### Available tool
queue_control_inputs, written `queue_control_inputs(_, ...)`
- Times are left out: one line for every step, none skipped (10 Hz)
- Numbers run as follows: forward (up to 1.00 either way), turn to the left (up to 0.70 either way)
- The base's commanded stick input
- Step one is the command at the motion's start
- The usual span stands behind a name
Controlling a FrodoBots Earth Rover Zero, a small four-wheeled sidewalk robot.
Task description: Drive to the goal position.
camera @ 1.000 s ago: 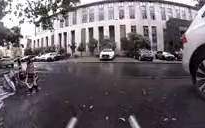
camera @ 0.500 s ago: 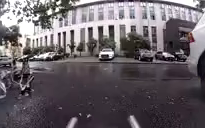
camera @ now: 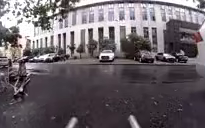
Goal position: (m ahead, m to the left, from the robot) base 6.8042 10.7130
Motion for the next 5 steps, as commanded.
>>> queue_control_inputs(0.45, 0.0)
queue_control_inputs(0.45, 0.0)
queue_control_inputs(0.45, 0.0)
queue_control_inputs(0.45, 0.0)
queue_control_inputs(0.45, 0.0)
